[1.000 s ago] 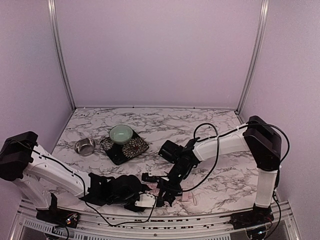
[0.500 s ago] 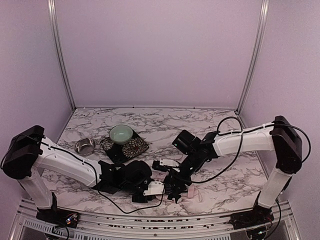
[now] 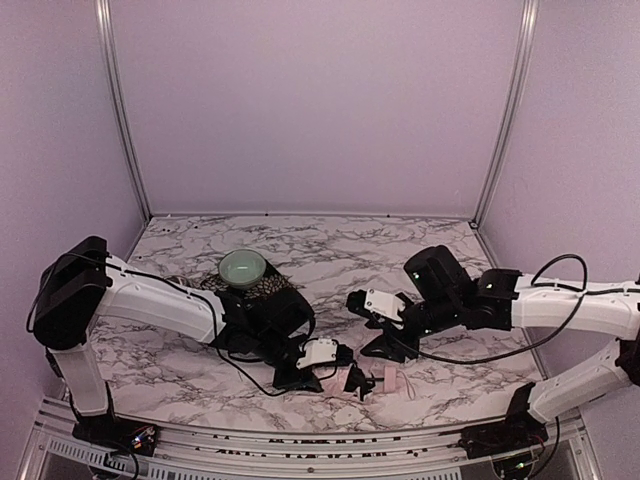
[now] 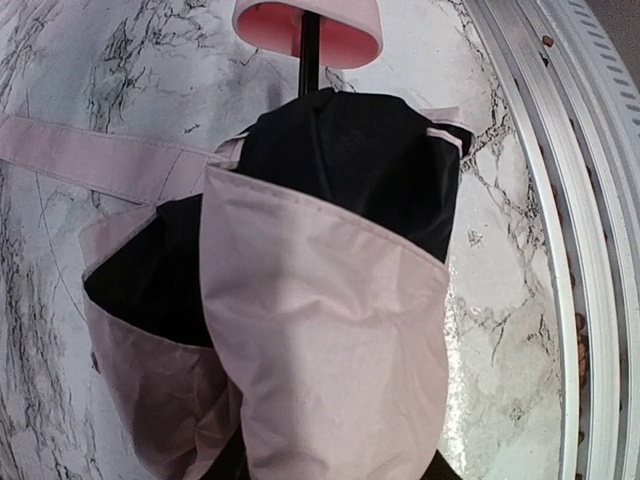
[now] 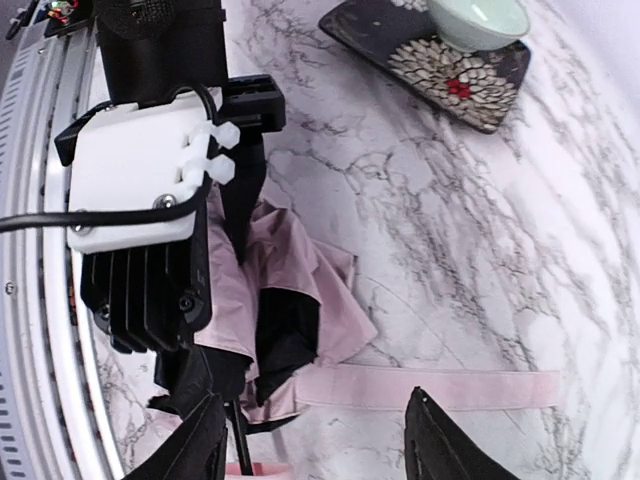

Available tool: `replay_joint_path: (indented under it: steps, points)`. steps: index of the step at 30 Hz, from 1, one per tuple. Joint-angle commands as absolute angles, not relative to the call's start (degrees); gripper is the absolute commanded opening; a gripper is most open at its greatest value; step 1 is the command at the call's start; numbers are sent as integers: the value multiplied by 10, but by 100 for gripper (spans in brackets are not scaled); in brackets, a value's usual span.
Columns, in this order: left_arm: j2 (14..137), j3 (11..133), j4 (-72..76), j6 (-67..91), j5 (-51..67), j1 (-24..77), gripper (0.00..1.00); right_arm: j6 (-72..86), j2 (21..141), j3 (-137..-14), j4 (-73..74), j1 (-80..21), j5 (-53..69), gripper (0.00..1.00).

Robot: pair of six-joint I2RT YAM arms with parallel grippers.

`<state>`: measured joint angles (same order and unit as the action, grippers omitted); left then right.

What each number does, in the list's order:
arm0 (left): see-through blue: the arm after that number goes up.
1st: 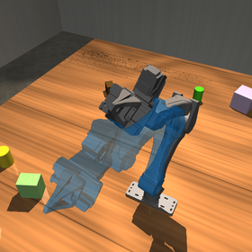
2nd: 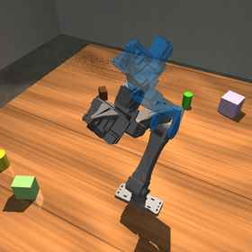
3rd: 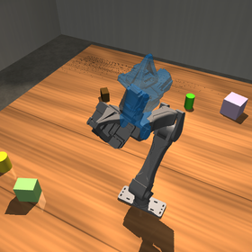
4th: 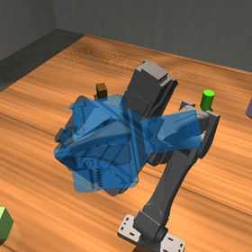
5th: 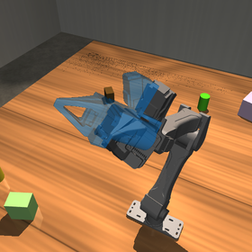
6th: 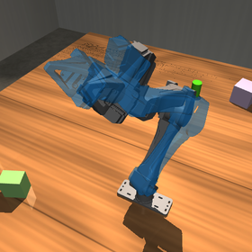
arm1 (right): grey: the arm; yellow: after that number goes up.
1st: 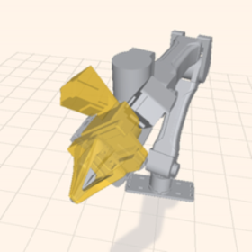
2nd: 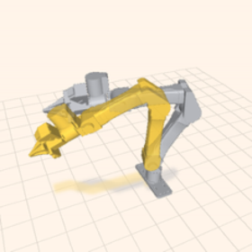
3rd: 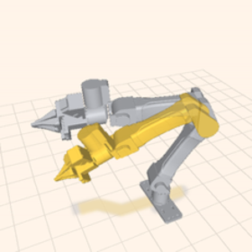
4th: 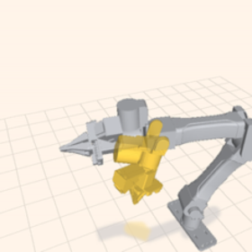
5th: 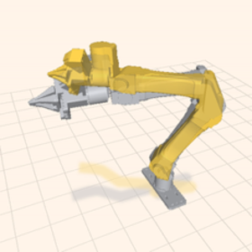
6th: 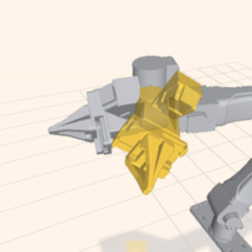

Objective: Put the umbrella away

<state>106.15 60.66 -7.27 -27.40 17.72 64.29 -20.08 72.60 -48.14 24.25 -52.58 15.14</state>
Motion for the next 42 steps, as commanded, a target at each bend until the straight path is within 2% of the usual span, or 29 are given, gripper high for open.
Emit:
replay_joint_path:
  steps: [1,7,12,21,27,30,31,32,38,42]
  points:
    - [1133,591,-264,-253,268,624,0,-243,669,-449,203,-570,22,58]
    - [1166,627,-299,-245,306,607,0,-294,702,-414,157,-681,-7,62]
    - [1184,642,-316,-247,332,595,0,-290,810,-440,140,-728,-79,84]
    - [1197,650,-326,-255,372,579,0,-300,889,-440,106,-738,-196,83]
    - [1214,659,-332,-251,375,578,0,-313,850,-437,87,-742,-201,84]
    - [1215,659,-332,-251,380,574,0,-326,822,-419,69,-746,-186,89]
    - [1215,659,-332,-251,381,573,0,-328,821,-413,64,-746,-171,97]
    - [1214,659,-331,-251,381,572,0,-330,825,-407,59,-746,-158,99]
    - [1215,659,-332,-251,384,571,0,-329,888,-420,76,-747,-153,95]
    - [1217,660,-332,-250,385,571,0,-323,922,-432,89,-747,-146,82]
